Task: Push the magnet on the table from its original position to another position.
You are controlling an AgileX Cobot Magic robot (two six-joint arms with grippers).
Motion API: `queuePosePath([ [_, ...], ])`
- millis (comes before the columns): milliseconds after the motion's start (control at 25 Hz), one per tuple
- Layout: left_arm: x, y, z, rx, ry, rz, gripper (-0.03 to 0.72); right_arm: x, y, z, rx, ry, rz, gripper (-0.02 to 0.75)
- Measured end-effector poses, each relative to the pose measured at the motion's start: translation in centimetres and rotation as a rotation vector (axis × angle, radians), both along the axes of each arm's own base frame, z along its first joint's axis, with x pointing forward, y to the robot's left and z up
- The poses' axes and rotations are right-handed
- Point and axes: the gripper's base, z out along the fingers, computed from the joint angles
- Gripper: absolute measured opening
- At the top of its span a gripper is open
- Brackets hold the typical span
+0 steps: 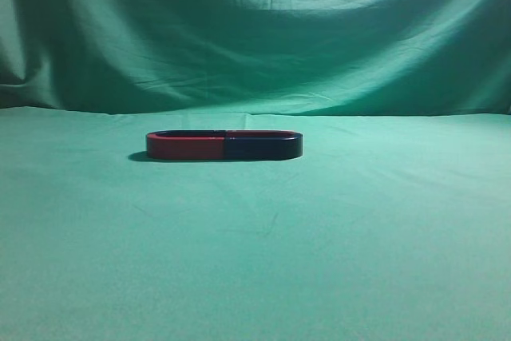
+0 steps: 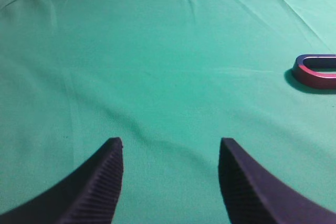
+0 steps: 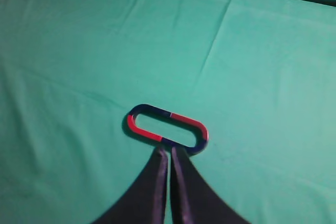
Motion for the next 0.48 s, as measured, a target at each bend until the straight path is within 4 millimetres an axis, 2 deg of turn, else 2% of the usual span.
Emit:
queuePosePath([
  [120, 0.0, 0.0, 0.0, 0.0, 0.0, 0.0, 0.372, -2.6, -1.9, 0.2, -0.018, -0.017, -0.025, 0.0],
  [240, 0.0, 0.0, 0.0, 0.0, 0.0, 0.0, 0.372, -5.4, -3.8, -0.5, -0.03, -0.018, -0.039, 0.0],
  [480, 0.0, 0.0, 0.0, 0.0, 0.0, 0.0, 0.372, -10.5, -7.1, -2.6, 0.034, -0.157, -0.02, 0.0],
])
